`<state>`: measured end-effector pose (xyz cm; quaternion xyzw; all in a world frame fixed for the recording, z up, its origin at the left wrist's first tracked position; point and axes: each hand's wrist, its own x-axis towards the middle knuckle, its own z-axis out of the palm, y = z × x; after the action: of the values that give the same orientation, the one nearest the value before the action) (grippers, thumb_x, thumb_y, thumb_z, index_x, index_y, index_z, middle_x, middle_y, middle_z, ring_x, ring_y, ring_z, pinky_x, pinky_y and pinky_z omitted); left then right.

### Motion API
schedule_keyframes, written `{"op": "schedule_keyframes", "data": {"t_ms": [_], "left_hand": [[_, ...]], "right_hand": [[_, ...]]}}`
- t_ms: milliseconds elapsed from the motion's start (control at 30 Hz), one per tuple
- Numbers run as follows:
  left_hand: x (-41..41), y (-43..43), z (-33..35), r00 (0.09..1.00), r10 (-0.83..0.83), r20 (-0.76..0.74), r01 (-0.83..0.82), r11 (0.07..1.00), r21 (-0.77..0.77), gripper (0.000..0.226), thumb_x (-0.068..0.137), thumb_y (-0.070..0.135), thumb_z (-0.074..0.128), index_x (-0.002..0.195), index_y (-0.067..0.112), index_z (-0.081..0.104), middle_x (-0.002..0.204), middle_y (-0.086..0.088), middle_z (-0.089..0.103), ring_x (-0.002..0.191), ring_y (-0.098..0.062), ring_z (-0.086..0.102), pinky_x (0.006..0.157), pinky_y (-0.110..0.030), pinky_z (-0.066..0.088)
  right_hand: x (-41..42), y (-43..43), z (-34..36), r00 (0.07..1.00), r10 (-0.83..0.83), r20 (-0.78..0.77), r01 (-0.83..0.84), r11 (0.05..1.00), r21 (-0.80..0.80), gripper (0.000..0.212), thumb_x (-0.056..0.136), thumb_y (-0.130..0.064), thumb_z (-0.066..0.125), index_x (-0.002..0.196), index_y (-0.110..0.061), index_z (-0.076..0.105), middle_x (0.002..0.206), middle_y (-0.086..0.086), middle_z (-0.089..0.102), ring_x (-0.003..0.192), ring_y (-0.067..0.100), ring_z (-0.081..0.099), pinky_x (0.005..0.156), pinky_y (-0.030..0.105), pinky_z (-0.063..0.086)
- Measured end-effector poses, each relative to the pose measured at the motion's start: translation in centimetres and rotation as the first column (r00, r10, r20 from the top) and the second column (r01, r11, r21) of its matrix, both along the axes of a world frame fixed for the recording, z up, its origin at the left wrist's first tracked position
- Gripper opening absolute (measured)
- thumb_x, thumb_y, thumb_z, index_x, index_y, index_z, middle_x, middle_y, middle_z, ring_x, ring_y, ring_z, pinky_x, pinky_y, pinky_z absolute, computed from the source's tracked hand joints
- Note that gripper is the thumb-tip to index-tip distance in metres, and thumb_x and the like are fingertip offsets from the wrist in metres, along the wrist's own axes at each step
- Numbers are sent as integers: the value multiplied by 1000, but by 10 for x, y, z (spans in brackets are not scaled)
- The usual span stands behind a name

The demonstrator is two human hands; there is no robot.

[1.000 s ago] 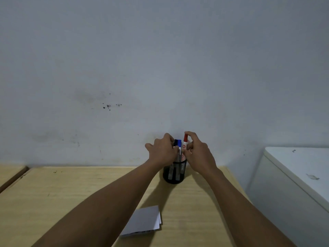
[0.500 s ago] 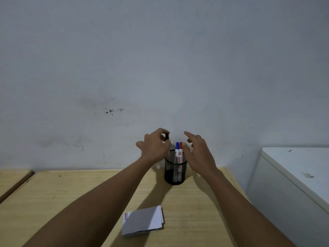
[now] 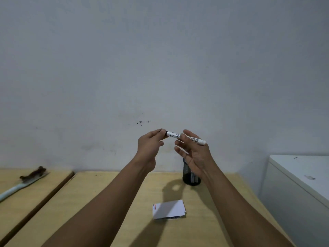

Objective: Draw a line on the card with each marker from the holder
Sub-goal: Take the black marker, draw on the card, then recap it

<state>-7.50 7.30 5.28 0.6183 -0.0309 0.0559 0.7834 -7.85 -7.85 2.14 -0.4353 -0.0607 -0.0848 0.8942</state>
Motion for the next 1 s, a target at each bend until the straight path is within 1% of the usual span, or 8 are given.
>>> {"op": "schedule_keyframes", "data": {"t_ms": [167, 267, 500, 633, 700, 800, 900, 1000], "left_hand": [[-27, 16, -25, 998, -8, -68, 3, 997, -75, 22, 90, 31, 71, 108, 20, 74, 113, 3, 75, 101, -13, 62, 75, -29, 38], [-36, 26, -37, 989, -13, -150, -7, 990, -138, 18, 85, 32, 76, 100, 22, 76, 113, 6, 75, 103, -15, 62, 91, -41, 33], [-38, 33, -60, 978, 11, -209, -37, 992, -121, 28, 84, 34, 77, 102, 13, 79, 97, 9, 77, 97, -15, 62, 90, -39, 30], [-33, 35, -72, 967, 44, -252, -69, 994, -90, 27, 85, 36, 76, 99, 13, 77, 92, 6, 77, 87, -13, 59, 86, -38, 32], [-27, 41, -84, 973, 90, -211, -102, 994, -48, 25, 84, 33, 78, 98, 12, 77, 90, 3, 76, 88, -15, 60, 87, -39, 38], [-17, 49, -112, 982, 183, -49, -168, 960, 225, 14, 80, 29, 82, 91, 21, 78, 87, 10, 75, 90, -10, 67, 90, -39, 42], [-10, 60, -143, 959, 268, 89, -254, 681, 687, 7, 81, 41, 75, 86, 36, 74, 83, 25, 70, 86, 3, 60, 80, -38, 24], [-2, 68, -166, 962, 235, 139, -248, 536, 807, 11, 83, 37, 72, 94, 39, 73, 83, 25, 70, 96, 0, 59, 77, -36, 17]], "right_hand": [[-23, 42, -14, 1000, 17, 16, -17, 1000, 3, 6, 92, -5, 68, 97, -5, 69, 80, 7, 75, 71, 18, 70, 71, 28, 60], [-31, 51, -24, 999, 36, 11, -36, 999, 5, 4, 92, -2, 66, 95, -1, 68, 79, 9, 74, 71, 17, 72, 72, 25, 60], [-42, 50, -44, 997, -12, 74, 23, 989, -146, 13, 85, 6, 71, 98, 4, 72, 88, 16, 78, 80, 23, 73, 86, 31, 61], [-42, 41, -60, 993, -34, 115, 72, 933, -352, 16, 82, 0, 77, 97, -6, 78, 99, 15, 78, 97, 25, 71, 95, 39, 57], [-43, 34, -70, 996, -31, 90, 61, 931, -360, 16, 82, -1, 78, 96, -8, 79, 98, 14, 78, 97, 26, 71, 94, 39, 56], [-45, 25, -82, 998, -57, 39, 66, 952, -299, 19, 82, 2, 77, 100, 3, 74, 92, 15, 76, 89, 27, 70, 85, 33, 60], [-47, 16, -95, 996, -82, 19, 83, 936, -341, 25, 81, 4, 77, 105, 8, 71, 92, 14, 76, 89, 24, 69, 87, 35, 61], [-45, 8, -109, 996, -84, -16, 71, 917, -392, 25, 80, -1, 80, 104, 1, 74, 97, 14, 78, 91, 22, 71, 90, 37, 59]]}}
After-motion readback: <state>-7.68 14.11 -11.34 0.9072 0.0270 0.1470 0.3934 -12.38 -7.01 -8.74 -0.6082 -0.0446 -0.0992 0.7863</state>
